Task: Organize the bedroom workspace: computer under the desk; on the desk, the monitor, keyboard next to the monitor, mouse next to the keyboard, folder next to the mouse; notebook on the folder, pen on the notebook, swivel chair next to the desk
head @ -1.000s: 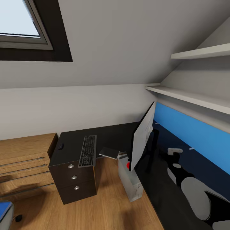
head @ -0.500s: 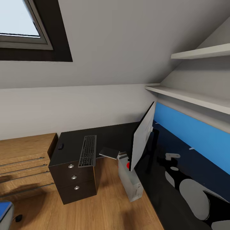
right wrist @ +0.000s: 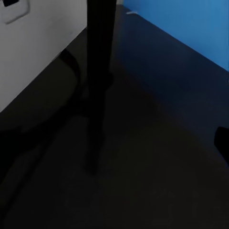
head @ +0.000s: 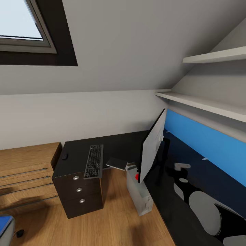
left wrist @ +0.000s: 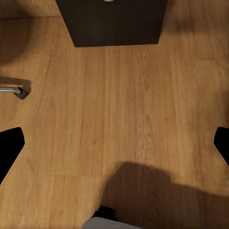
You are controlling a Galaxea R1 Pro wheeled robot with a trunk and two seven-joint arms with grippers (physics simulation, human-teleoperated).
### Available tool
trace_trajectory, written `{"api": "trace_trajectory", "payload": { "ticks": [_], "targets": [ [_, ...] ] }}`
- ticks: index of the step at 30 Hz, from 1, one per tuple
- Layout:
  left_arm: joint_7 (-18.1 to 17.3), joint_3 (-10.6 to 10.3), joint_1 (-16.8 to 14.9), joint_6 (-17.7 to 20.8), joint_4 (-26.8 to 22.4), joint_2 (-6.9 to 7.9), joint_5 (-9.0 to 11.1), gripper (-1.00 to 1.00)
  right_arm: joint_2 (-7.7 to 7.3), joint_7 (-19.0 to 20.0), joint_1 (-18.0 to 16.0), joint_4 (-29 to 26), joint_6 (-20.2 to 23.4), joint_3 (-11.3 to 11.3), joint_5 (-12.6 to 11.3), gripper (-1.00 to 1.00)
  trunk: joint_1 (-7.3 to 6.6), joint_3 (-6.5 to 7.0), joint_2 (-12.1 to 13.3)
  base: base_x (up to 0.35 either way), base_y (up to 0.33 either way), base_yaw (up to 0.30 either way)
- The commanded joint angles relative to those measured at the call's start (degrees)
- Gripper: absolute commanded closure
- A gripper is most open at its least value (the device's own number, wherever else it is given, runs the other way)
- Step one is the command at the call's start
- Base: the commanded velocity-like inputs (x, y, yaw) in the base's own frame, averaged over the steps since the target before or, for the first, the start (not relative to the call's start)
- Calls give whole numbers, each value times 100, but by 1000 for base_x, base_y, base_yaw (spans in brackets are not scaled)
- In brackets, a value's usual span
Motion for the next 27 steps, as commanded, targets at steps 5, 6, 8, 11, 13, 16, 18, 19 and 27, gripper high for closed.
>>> {"api": "trace_trajectory", "payload": {
  "ticks": [5, 6, 8, 11, 13, 16, 18, 19, 27],
  "targets": [
    [38, -50, -7, -32, 1, 6, 59, -100, 73, -23, -8, 11, -101, -44, 60, -100, 4, -14, -14, 0, 0, 0],
    [38, -51, -7, -30, 1, 6, 59, -100, 87, -23, -8, 11, -121, -44, 60, -100, 4, -14, -14, 26, 0, 0],
    [38, -51, -7, -28, 1, 6, 59, -100, 103, -21, -8, 12, -181, -42, 63, -100, 4, -14, -14, 123, 0, 0],
    [38, -51, -7, -28, 1, 6, 59, -100, 109, -18, -8, 14, -323, -38, 66, -100, 4, -14, -14, 244, 0, 0],
    [38, -51, -7, -27, 0, 4, 56, -100, 111, -16, -8, 22, -451, -32, 67, -100, 4, -14, -14, 211, 0, 0],
    [38, -56, -7, -29, -2, 0, 53, -100, 112, -16, -8, 24, -507, -28, 68, -100, 4, -14, -14, 107, 0, 0],
    [38, -59, -7, -31, -1, 3, 51, -100, 105, -16, -8, 22, -534, -27, 68, -100, 4, -14, -14, 32, 0, 0],
    [38, -58, -7, -31, -2, 4, 51, -100, 102, -16, -8, 21, -538, -30, 68, -100, 4, -14, -14, 77, 0, 0],
    [38, -60, -7, -29, -4, -1, 51, -100, 80, -16, -8, 19, -542, -42, 68, -100, 4, -14, -14, 140, 0, 0]
  ]
}}
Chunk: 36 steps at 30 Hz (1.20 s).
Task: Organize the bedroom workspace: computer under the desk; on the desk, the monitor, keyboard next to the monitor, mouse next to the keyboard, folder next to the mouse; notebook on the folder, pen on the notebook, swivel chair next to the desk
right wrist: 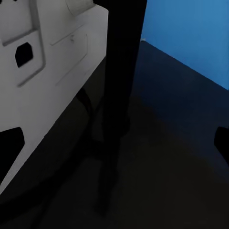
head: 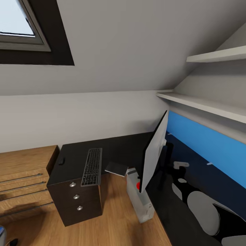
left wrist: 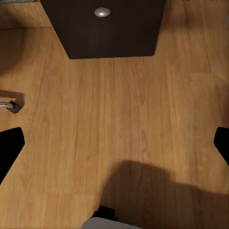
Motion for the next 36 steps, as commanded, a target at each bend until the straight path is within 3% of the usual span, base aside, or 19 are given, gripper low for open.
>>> {"api": "trace_trajectory", "payload": {
  "ticks": [1, 24, 36],
  "targets": [
    [37, -48, -8, -34, 0, 5, 59, -100, 0, -24, -6, 11, -19, -36, 60, -100, 4, -13, -14, 42, 0, 0],
    [30, -43, -8, -40, -2, 5, 67, -100, -2, -24, -8, 13, -15, -38, 60, -100, 4, -13, -14, 69, 0, 0],
    [30, -40, -8, -40, -3, 10, 68, -100, 6, -24, -7, 19, -15, -36, 64, -100, 268, -229, -495, 1, 0, 0]
  ]
}}
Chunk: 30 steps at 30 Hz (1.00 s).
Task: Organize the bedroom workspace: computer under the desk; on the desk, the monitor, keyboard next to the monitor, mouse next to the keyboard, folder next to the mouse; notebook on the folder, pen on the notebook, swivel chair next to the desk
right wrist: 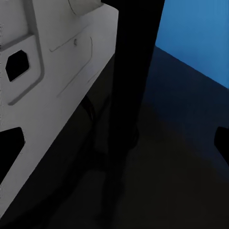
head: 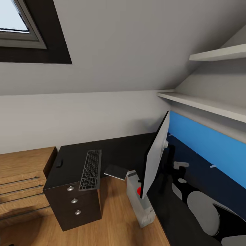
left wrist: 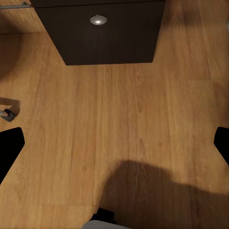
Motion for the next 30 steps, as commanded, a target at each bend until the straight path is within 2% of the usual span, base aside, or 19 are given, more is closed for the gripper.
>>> {"api": "trace_trajectory", "payload": {
  "ticks": [1, 30],
  "targets": [
    [39, -48, -7, -33, 1, 6, 59, -100, 2, -24, -6, 11, -20, -35, 61, -100, 25, -31, -54, 0, 0, 0],
    [38, -48, -7, -33, 1, 4, 59, -100, -8, -24, -7, 12, -21, -30, 59, -100, 662, -551, -1217, 0, 0, 0]
  ]
}}
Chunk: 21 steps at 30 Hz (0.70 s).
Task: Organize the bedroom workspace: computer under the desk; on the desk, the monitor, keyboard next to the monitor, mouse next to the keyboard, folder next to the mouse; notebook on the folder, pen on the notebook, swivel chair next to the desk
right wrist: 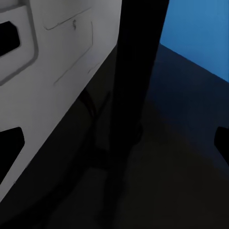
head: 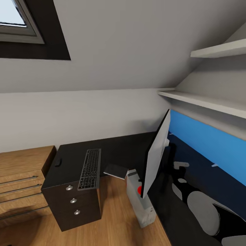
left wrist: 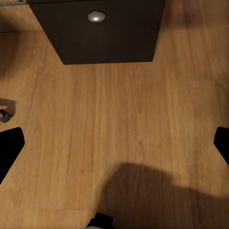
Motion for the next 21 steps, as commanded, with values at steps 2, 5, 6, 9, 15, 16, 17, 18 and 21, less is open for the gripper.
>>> {"api": "trace_trajectory", "payload": {
  "ticks": [2, 5, 6, 9, 15, 16, 17, 18, 21],
  "targets": [
    [38, -48, -7, -33, 1, 3, 59, -100, 0, -24, -9, 11, -19, -36, 60, -100, 46, -46, -90, 0, 0, 0],
    [38, -48, -7, -33, 1, 1, 59, -100, -1, -24, -9, 11, -20, -36, 58, -100, 112, -100, -210, 0, 0, 0],
    [38, -48, -7, -33, 1, 1, 59, -100, -1, -24, -9, 11, -19, -36, 58, -100, 134, -118, -250, 0, 0, 0],
    [38, -48, -7, -33, 1, 1, 59, -100, -3, -24, -9, 11, -20, -38, 58, -100, 200, -171, -371, 0, 0, 0],
    [38, -48, -7, -33, 1, 1, 59, -100, -28, -26, -10, 5, -18, -49, 54, -100, 288, -243, -531, 0, 0, 0],
    [38, -51, -7, -33, 1, 1, 59, -100, -42, -25, -10, 4, -21, -62, 51, -100, 288, -243, -531, 0, 0, 0],
    [38, -52, -7, -33, 1, 1, 59, -100, -48, -25, -10, 4, -22, -69, 48, -100, 288, -243, -531, 0, 0, 0],
    [38, -53, -7, -33, 1, 1, 59, -100, -53, -25, -10, 3, -25, -80, 47, -100, 288, -243, -531, 0, 0, 0],
    [38, -56, -7, -33, 1, 1, 59, -100, -68, -31, -10, 2, -158, -313, 41, -100, 288, -243, -531, 0, 0, 0]
  ]
}}
